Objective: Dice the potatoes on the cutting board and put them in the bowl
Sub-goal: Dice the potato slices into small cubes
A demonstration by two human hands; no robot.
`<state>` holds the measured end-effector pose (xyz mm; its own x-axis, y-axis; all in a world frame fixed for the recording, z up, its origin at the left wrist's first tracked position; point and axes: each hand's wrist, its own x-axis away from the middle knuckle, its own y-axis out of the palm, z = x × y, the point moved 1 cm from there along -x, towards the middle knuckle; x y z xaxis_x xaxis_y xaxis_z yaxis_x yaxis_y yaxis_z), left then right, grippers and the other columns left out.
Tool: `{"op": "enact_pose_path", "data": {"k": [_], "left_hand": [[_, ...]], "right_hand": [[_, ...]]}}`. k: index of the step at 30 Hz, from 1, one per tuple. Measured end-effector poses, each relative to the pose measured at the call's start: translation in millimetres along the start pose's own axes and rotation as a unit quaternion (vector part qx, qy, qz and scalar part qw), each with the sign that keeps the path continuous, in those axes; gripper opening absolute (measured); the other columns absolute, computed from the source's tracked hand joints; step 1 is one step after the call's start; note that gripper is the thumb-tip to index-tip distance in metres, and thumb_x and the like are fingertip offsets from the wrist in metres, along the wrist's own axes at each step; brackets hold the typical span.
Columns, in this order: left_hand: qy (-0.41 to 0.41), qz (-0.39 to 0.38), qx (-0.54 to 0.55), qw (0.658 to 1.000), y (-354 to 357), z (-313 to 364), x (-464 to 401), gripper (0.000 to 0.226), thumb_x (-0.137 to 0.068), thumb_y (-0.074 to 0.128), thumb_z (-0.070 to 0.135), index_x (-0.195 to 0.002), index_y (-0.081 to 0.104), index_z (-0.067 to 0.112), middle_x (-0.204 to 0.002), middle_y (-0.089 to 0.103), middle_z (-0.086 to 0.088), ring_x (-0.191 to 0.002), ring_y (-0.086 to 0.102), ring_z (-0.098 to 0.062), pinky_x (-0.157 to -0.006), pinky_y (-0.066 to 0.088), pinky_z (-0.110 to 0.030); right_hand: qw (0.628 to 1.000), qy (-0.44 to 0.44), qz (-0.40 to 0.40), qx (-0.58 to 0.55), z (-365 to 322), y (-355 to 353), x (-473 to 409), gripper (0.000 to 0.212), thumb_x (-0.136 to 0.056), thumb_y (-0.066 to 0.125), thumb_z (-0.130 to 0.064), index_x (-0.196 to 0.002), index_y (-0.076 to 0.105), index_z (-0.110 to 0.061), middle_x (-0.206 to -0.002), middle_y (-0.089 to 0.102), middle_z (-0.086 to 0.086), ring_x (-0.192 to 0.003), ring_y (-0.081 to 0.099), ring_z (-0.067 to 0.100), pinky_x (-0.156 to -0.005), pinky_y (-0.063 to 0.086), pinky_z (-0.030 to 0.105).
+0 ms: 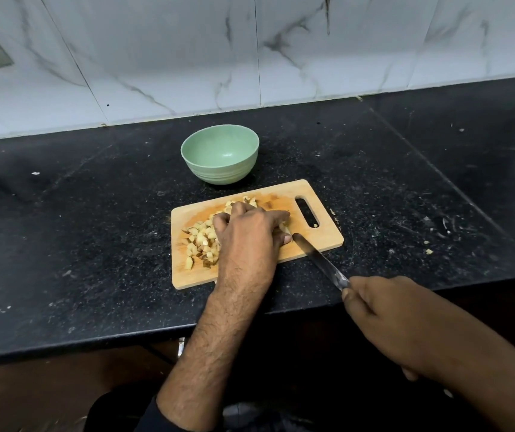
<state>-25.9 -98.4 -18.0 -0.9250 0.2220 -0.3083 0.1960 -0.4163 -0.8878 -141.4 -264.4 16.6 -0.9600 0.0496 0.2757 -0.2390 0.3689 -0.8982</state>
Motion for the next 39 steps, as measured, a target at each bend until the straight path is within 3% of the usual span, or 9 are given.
{"op": "enact_pose_path", "data": {"k": [2,6,11,21,31,39], "left_hand": [[0.015,-0.011,-0.018,1.000,0,1,3,0.024,-0.091,0.066,0.043,-0.114,0.069,0.040,-0.106,0.066,0.013,-0.115,0.041,-0.016,-0.086,0.017,-0.037],[0.010,-0.014,-0.002,1.000,-1,-5,4,0.024,-0.090,0.066,0.047,-0.112,0.071,0.040,-0.107,0.067,0.017,-0.117,0.040,-0.012,-0.082,0.010,-0.033],[-0.005,-0.030,0.008,1.000,1,-5,5,0.039,-0.088,0.063,0.058,-0.121,0.066,0.037,-0.118,0.065,0.017,-0.122,0.038,-0.012,-0.096,0.020,-0.041],[-0.039,0.016,0.054,0.998,0,2,8,0.028,-0.092,0.067,0.030,-0.120,0.068,0.034,-0.114,0.066,0.017,-0.113,0.039,-0.010,-0.089,0.017,-0.035],[-0.068,0.009,0.070,0.995,-1,4,1,0.021,-0.089,0.071,0.027,-0.109,0.073,0.034,-0.097,0.062,0.019,-0.109,0.042,-0.008,-0.085,0.015,-0.032],[-0.052,0.003,0.047,0.998,-4,0,1,0.023,-0.089,0.072,0.030,-0.111,0.071,0.036,-0.102,0.065,0.019,-0.110,0.039,-0.009,-0.083,0.013,-0.032]], "right_hand": [[1.000,0.005,0.008,0.009,2,-2,2,0.035,-0.103,0.032,-0.047,-0.079,0.045,-0.026,-0.062,0.052,-0.003,-0.043,0.045,0.004,-0.063,0.054,0.031],[0.999,0.002,0.036,-0.012,0,-8,3,0.035,-0.102,0.034,-0.049,-0.081,0.050,-0.024,-0.059,0.057,-0.003,-0.044,0.053,0.005,-0.064,0.056,0.034],[0.999,0.006,0.047,-0.006,2,-1,-4,0.036,-0.102,0.033,-0.050,-0.082,0.047,-0.025,-0.065,0.057,-0.002,-0.053,0.054,0.008,-0.070,0.057,0.038],[0.999,0.006,0.047,-0.007,3,7,-9,0.037,-0.102,0.033,-0.052,-0.077,0.043,-0.026,-0.065,0.057,-0.003,-0.049,0.050,0.004,-0.070,0.057,0.037],[0.997,0.004,0.074,-0.023,3,7,-11,0.038,-0.100,0.034,-0.055,-0.081,0.047,-0.025,-0.063,0.059,-0.003,-0.051,0.057,0.009,-0.068,0.057,0.037],[0.997,-0.008,0.079,-0.016,1,12,-14,0.038,-0.100,0.033,-0.056,-0.083,0.047,-0.024,-0.065,0.059,-0.001,-0.054,0.056,0.010,-0.069,0.057,0.038]]}}
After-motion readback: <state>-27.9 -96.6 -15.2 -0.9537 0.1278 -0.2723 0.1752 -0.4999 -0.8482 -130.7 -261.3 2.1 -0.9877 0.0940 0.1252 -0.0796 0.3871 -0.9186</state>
